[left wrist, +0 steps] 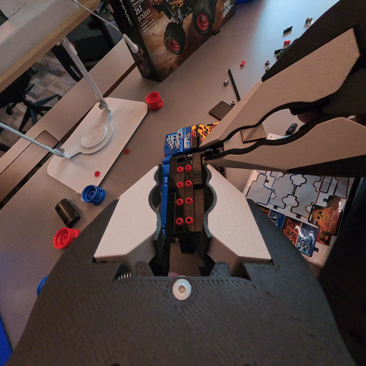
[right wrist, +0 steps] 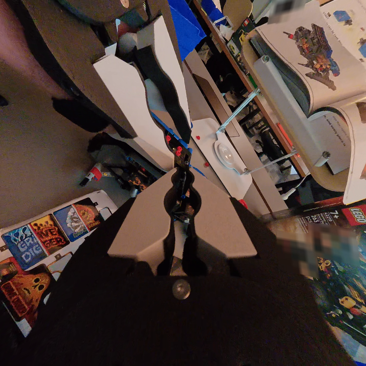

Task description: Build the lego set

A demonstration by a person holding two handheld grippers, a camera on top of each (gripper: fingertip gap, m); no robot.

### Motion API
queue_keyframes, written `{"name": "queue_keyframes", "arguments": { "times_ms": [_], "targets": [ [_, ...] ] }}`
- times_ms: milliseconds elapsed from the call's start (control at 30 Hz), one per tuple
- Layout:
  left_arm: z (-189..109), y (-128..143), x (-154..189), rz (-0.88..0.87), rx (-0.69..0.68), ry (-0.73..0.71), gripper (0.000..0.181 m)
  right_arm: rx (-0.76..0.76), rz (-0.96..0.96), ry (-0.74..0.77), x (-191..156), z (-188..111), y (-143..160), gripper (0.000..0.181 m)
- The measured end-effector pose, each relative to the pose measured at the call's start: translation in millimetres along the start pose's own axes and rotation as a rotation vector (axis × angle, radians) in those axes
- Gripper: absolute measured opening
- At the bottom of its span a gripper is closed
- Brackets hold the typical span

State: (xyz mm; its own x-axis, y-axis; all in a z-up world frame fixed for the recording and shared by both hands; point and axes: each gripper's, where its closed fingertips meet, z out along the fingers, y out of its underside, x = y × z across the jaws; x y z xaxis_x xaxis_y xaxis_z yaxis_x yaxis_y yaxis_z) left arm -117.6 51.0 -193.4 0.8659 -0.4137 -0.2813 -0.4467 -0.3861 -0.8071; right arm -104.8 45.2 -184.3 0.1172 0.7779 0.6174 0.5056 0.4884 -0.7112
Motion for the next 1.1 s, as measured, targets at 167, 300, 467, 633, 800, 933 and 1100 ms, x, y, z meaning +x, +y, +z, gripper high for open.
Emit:
{"name": "queue_keyframes", "arguments": {
  "times_ms": [167, 300, 467, 633, 800, 933, 1100],
  "targets": [
    [0.5, -0.1, -1.7, -0.006, -0.004, -0.023, 0.039, -0.024, -0.004, 0.004, -0.1, 2.7, 0.6, 0.000],
    [0.2, 0.0, -2.0, -0.001, -0.004, -0.030, 0.039, 0.015, 0.021, 0.030, 8.6, -4.4, -0.7, 0.000],
    [0.7, 0.7, -4.6, -0.010, -0.007, -0.033, 0.039, -0.026, 0.039, -0.032, 1.2, 0.9, 10.0, 0.016],
    [0.2, 0.3, -3.6, -0.004, -0.005, -0.035, 0.039, -0.045, 0.003, -0.027, 0.2, 7.3, 7.9, 0.006],
    [0.2, -0.1, -3.4, 0.006, -0.004, -0.049, 0.039, -0.073, -0.042, 0.006, -0.1, 6.7, 8.3, 0.005],
    [0.2, 0.0, -3.2, -0.010, 0.004, -0.042, 0.039, -0.073, -0.086, 0.033, -0.4, 4.4, 8.7, 0.004],
    [0.9, -0.6, -1.1, -0.030, 0.016, -0.003, 0.040, -0.036, -0.081, 0.009, -0.9, 0.8, 9.3, 0.004]
  ]
}}
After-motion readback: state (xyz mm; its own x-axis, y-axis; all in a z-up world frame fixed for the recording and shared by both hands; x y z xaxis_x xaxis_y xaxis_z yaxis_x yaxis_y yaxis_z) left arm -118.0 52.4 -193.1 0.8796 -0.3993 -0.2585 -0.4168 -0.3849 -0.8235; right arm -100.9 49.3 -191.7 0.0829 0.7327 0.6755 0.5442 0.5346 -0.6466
